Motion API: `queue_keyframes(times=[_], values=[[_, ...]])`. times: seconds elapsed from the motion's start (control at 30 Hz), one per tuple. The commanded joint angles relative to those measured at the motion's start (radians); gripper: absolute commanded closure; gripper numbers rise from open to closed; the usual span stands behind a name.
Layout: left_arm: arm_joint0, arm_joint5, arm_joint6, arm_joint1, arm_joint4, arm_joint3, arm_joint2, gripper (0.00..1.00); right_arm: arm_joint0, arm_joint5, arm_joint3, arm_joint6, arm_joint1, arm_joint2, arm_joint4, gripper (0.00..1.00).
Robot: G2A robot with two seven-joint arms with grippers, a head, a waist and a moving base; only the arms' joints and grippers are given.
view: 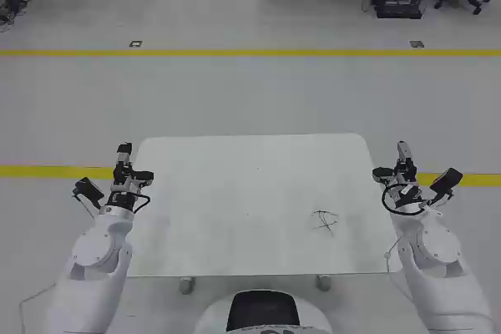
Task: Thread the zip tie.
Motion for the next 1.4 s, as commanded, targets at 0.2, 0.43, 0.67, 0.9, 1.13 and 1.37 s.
queue_keyframes(times=[0.2,0.43,0.67,0.9,1.13,1.37], values=[[0.0,0.0,0.0,0.0,0.0,0.0,0.0,0.0,0.0,0.0,0.0,0.0,0.0,0.0,0.0,0.22],[0.0,0.0,0.0,0.0,0.0,0.0,0.0,0.0,0.0,0.0,0.0,0.0,0.0,0.0,0.0,0.0],[0.0,0.0,0.0,0.0,0.0,0.0,0.0,0.22,0.0,0.0,0.0,0.0,0.0,0.0,0.0,0.0],[0.0,0.0,0.0,0.0,0.0,0.0,0.0,0.22,0.0,0.0,0.0,0.0,0.0,0.0,0.0,0.0],[0.0,0.0,0.0,0.0,0.0,0.0,0.0,0.0,0.015,-0.039,0.008,0.061,0.011,0.011,-0.215,0.0],[0.0,0.0,0.0,0.0,0.0,0.0,0.0,0.0,0.047,-0.147,0.061,0.235,0.029,-0.011,-0.511,0.0]])
